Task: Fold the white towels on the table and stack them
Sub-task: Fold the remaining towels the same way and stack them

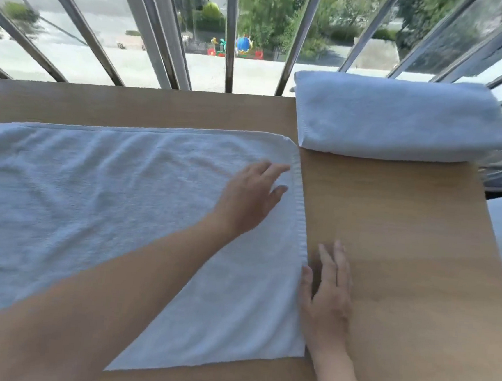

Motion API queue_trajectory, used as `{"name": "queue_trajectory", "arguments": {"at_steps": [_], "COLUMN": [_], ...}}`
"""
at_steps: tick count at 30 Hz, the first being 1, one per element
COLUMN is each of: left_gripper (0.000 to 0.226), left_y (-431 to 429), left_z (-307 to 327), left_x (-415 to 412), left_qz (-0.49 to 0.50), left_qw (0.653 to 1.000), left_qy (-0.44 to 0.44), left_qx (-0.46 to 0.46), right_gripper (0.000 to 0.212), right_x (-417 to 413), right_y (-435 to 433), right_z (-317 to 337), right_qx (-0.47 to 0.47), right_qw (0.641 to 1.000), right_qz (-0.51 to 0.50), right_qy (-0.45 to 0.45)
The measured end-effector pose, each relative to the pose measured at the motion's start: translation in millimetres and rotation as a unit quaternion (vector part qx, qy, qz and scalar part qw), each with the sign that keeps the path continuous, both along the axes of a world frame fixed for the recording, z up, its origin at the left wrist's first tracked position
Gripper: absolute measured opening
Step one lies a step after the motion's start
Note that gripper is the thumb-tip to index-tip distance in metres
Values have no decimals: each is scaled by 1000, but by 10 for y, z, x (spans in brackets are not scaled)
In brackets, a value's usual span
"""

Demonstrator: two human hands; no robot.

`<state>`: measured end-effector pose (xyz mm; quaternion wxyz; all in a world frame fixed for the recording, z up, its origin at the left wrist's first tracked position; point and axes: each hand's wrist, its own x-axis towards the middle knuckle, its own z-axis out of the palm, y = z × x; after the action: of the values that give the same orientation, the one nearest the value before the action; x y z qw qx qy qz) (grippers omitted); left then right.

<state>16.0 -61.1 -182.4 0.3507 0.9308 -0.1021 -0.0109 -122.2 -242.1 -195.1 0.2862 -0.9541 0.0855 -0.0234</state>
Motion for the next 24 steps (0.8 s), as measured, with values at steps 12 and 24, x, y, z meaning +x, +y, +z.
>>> {"name": "queue_trajectory", "arguments": {"at_steps": [12, 24], "left_gripper": [28, 45], "left_y": [-314, -291], "left_z": [-46, -98], "left_x": [511, 659], "left_qz": [200, 303], "left_qw": [955, 884], "left_qy": [147, 227], "left_qx": [-163, -273], "right_gripper": [27, 17], "right_x": [-887, -649], "right_y": [-255, 67], "right_z": [-95, -222], "right_qx": [-74, -54], "right_qw": [995, 995], "right_qz": [-15, 15], "right_qy": [-65, -86]}}
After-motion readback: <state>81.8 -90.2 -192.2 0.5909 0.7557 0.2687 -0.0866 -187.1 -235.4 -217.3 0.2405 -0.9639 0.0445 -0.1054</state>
